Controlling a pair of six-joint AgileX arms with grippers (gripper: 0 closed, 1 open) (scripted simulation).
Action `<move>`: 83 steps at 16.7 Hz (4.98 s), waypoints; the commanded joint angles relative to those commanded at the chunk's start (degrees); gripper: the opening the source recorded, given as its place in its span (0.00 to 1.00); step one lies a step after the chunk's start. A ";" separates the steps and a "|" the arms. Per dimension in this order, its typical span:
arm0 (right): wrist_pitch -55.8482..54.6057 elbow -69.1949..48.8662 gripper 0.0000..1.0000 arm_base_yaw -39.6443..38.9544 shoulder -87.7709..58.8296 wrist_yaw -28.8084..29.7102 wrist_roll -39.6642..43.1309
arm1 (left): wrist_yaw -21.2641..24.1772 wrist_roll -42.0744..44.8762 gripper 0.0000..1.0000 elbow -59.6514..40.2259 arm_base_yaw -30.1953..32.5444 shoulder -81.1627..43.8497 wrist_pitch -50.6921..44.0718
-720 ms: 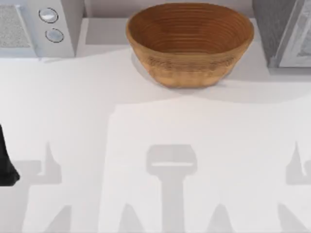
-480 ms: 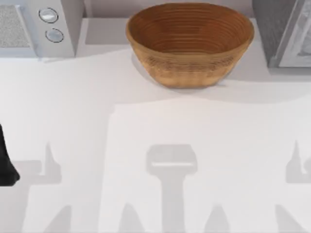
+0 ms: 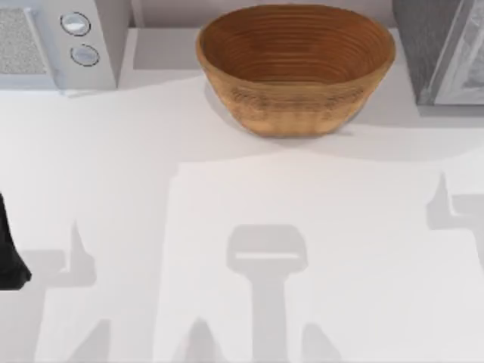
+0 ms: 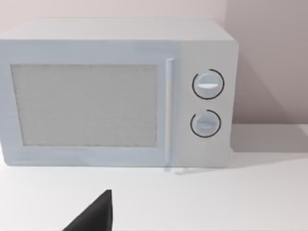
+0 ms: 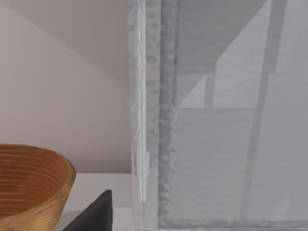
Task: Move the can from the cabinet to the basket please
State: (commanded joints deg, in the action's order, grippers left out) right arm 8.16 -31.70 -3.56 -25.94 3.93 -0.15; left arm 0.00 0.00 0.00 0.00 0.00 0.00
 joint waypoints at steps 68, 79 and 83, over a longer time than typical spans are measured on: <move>14.15 -94.16 0.00 -15.56 -77.37 16.89 -0.66 | 0.00 0.00 1.00 0.00 0.00 0.00 0.00; 23.55 -92.29 0.00 -24.66 -65.90 26.03 -0.49 | 0.00 0.00 1.00 0.00 0.00 0.00 0.00; 31.20 -90.71 0.00 -32.17 -56.88 33.10 -0.68 | 0.00 0.00 1.00 0.00 0.00 0.00 0.00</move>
State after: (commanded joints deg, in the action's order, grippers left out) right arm 39.35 -122.42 -35.72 -82.83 37.03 -0.82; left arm 0.00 0.00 0.00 0.00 0.00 0.00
